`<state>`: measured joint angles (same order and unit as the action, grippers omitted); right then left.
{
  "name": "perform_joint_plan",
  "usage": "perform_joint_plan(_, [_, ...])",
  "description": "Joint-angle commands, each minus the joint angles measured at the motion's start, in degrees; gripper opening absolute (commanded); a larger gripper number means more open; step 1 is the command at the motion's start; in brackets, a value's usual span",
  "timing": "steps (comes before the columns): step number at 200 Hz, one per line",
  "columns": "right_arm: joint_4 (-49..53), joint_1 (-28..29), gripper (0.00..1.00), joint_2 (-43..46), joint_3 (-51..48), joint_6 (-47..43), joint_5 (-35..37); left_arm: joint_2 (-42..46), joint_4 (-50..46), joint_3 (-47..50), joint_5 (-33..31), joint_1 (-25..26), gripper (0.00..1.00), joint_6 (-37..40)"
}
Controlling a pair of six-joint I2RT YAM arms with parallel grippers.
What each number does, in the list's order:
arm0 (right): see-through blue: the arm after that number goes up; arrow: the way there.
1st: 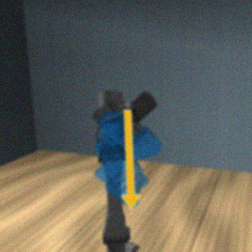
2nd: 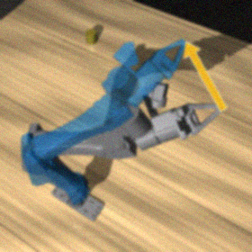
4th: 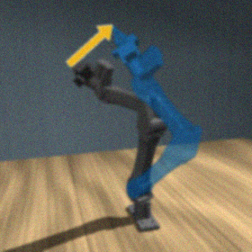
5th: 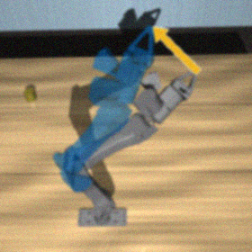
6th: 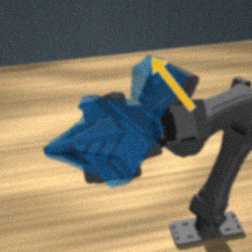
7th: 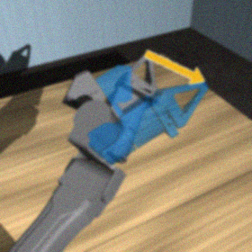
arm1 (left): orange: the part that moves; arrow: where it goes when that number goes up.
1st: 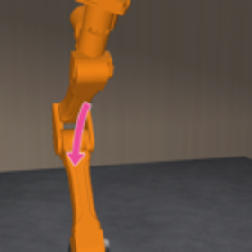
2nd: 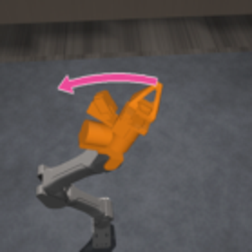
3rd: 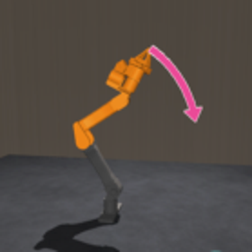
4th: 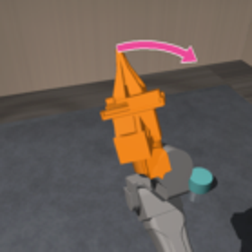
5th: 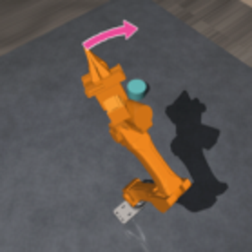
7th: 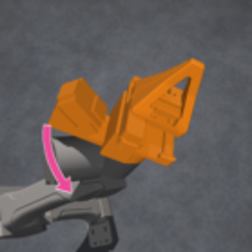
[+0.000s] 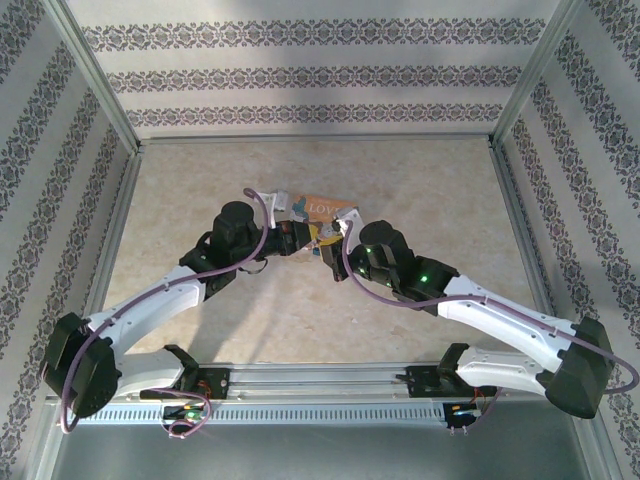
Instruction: Unlock a padlock with a key
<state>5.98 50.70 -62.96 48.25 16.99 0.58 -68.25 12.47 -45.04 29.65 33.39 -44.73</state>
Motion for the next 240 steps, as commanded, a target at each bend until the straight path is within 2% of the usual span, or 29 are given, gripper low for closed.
perform_joint_plan(1, [-2.21,-2.01,0.18,3.26,-1.06,3.22,-2.29,3.38,-0.7,-1.38,-2.56,0.45,0.0,5.58])
perform_joint_plan(24, [-3.99,-6.7,0.29,6.19,-2.69,8.35,-9.74,6.99,-8.7,-4.19,-6.47,0.01,0.0,13.79])
perform_joint_plan(49, [-8.1,-11.52,0.39,8.8,-4.44,13.93,-18.51,11.06,-11.13,-5.59,-8.22,-0.42,0.0,20.81])
perform_joint_plan(72, [-16.8,-13.97,0.48,9.71,-6.51,18.84,-26.09,12.39,-11.3,-7.15,-5.41,-0.69,0.0,24.39])
perform_joint_plan(105, [-27.75,-14.17,0.57,6.63,-5.81,24.65,-36.23,12.17,-7.82,-8.03,2.5,-0.87,0.0,25.92])
perform_joint_plan(120, [-28.92,-13.49,0.57,4.72,-4.22,25.21,-38.92,12.0,-6.57,-8.23,4.54,-0.87,0.0,25.83])
perform_joint_plan(167, [-29.74,-11.11,0.57,0.28,-1.6,24.4,-39.95,11.44,-5.22,-8.03,5.73,-0.87,0.0,25.14])
perform_joint_plan(240, [-30.28,-10.38,0.45,-1.47,-0.96,24.57,-39.39,11.39,-5.17,-7.47,5.07,-0.95,0.0,25.16])
